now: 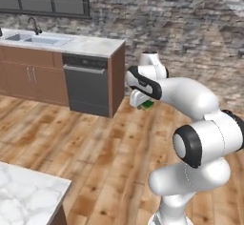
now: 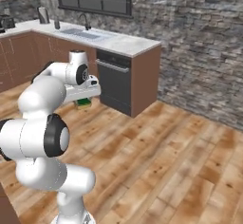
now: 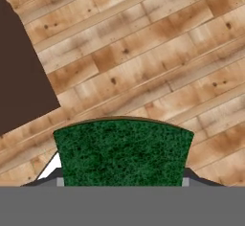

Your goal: Restock the sink supplies by placing the sponge and soap dispenser on the counter and next to the sink. Make sure the soap dispenser is upright.

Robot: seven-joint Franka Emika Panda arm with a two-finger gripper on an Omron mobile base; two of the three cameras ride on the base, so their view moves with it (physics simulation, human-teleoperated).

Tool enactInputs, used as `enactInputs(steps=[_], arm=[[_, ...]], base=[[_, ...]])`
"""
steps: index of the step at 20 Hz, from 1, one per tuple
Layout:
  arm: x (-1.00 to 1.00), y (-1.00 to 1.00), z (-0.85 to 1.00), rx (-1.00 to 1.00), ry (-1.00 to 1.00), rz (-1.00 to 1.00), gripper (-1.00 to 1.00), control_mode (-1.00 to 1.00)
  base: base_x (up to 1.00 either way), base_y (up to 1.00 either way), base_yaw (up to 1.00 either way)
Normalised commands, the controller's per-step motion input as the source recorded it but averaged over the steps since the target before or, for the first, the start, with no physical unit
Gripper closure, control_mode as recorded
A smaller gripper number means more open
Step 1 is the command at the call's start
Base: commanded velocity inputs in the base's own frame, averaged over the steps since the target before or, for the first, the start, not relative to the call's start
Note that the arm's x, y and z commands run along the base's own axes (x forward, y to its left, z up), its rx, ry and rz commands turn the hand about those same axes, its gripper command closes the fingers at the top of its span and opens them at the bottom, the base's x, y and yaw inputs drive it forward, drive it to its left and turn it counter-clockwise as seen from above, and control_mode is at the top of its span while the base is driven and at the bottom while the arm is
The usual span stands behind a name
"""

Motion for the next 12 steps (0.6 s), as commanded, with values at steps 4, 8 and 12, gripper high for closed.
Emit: enactInputs(steps=[4,8,12], arm=[[0.00,0.00,0.00,0.00,0.00,0.00,1.00,1.00],[0.00,0.00,0.00,0.00,0.00,0.00,1.00,1.00],[0.00,0.00,0.00,0.00,0.00,0.00,1.00,1.00]], base=[[1.00,0.00,0.00],[1.00,0.00,0.00],[1.00,0.00,0.00]])
